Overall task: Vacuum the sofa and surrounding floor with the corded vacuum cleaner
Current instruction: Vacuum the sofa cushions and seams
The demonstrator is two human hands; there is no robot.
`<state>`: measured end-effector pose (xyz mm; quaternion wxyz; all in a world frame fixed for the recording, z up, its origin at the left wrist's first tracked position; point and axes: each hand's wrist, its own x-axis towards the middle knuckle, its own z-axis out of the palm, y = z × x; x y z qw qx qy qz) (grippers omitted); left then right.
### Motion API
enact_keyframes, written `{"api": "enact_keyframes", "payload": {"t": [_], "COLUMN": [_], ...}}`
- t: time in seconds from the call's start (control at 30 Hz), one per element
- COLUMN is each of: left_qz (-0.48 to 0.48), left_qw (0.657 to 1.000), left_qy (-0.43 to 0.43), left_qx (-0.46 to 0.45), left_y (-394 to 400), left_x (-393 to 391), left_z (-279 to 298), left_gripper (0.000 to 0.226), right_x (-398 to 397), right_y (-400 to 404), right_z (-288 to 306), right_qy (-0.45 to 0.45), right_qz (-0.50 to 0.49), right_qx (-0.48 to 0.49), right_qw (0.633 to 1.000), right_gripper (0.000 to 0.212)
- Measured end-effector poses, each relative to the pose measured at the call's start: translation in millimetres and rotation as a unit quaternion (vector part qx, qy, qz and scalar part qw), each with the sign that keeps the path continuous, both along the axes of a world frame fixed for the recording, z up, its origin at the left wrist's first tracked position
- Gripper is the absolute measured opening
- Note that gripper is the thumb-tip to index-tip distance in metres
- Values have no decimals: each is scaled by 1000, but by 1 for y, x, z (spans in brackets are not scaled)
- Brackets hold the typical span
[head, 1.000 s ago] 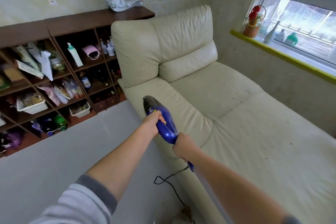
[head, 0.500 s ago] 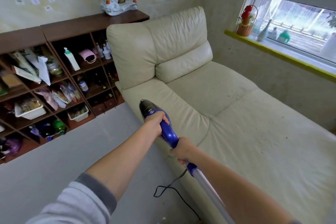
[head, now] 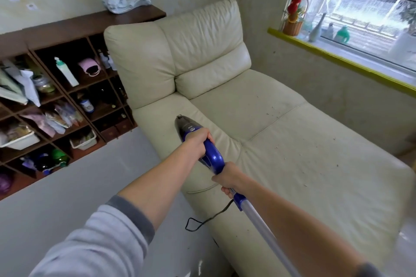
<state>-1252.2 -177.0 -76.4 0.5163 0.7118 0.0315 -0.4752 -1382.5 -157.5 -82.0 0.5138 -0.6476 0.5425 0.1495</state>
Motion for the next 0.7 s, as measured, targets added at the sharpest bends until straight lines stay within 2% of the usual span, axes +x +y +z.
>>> {"api": "enact_keyframes", "payload": {"t": [0.1,0.2,0.4,0.53,0.7], "left_qz": [-19,-11,-10,-2,-2], "left_qw": [1000,1000,999,998,996], "left_qy": [-7,-5,39,51,86], "left_qx": [9,10,-32,-28,-36], "left_y": [-19,-35,-67,-80,-88], "left_x": [-19,-36,-53,-61,-51], "left_z": [-1,3,-2,-4,-6], "left_gripper": [53,38,65,53,56], "right_x": [-18,-31,-46,-51,-44], "right_y": [-20,-39,-70,-85,-95], "right_z": [-2,-7,-14,-17,-18], "right_qy": [4,8,25,32,34], "right_qz": [-8,-12,-16,-14,2], "right_qx": [7,-2,-23,-26,-47], "right_qw": [1000,1000,999,999,998], "right_gripper": [29,26,28,28,16]}}
